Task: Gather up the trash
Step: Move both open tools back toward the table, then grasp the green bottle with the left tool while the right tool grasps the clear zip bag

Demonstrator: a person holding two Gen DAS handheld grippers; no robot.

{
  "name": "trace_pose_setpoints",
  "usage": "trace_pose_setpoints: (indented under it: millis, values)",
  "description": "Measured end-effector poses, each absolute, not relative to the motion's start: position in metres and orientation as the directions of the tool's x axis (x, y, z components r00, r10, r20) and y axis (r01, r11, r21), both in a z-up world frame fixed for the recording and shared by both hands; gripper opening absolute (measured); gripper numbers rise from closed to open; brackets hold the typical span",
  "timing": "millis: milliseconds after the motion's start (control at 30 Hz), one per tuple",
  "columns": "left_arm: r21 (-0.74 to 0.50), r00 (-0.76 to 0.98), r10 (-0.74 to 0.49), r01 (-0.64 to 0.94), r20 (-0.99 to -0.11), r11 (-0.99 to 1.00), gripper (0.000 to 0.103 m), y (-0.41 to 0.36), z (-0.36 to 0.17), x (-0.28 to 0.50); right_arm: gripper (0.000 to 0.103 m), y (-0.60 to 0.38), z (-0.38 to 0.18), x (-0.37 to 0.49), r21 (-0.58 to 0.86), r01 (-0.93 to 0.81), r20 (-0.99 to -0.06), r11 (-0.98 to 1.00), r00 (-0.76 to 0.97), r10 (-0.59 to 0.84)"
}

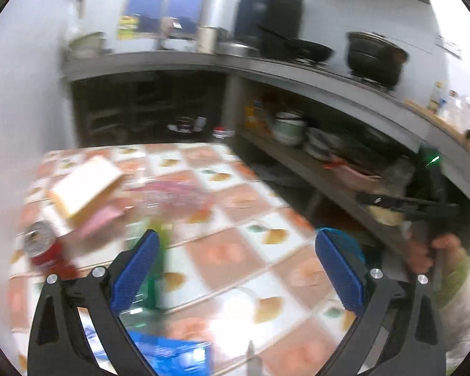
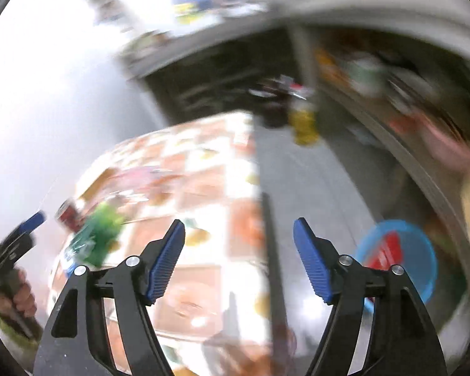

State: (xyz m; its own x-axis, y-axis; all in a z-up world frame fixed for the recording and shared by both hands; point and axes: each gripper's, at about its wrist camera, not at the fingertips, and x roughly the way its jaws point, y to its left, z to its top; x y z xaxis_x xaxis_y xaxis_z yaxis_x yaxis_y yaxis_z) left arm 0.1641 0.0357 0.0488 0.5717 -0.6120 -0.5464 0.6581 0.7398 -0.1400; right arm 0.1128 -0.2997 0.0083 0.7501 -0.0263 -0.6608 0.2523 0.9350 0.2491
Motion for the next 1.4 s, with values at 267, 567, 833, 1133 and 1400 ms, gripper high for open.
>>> trace_pose_setpoints:
  millis: [267, 567, 833, 1133, 1400]
  values:
    - [-0.088, 0.697, -0.477, 0.516, -0.535, 0.852, 0.098, 0.08, 0.037, 0.178, 0.071, -0.194, 0.002, 0.213, -0.059, -0.119, -0.665, 0.991, 0.745, 0.049]
    - [-0.108, 0.716, -0.407, 0.425, -0.567, 0.899, 0.092, 0.108, 0.02, 0.196, 0.068, -0.13, -0.049, 0.29, -0.353, -0.315, -0.713, 0.881, 0.701, -0.035]
    - [-0.196, 0.676, -0.444, 0.413, -0.589, 0.889, 0.067, 0.119, 0.014, 0.203, 0.059, -0.105, -0.093, 0.31, -0.53, -0.361, -0.697, 0.767, 0.701, -0.152]
    - [-0.251, 0.638, -0.483, 0.423, -0.6, 0.871, 0.056, 0.122, 0.009, 0.203, 0.028, -0.102, -0.1, 0.311, -0.575, -0.297, -0.661, 0.762, 0.718, -0.22]
    - [-0.26, 0.632, -0.498, 0.434, -0.594, 0.862, 0.055, 0.121, 0.011, 0.201, 0.018, -0.125, -0.081, 0.288, -0.498, -0.208, -0.675, 0.842, 0.702, -0.226]
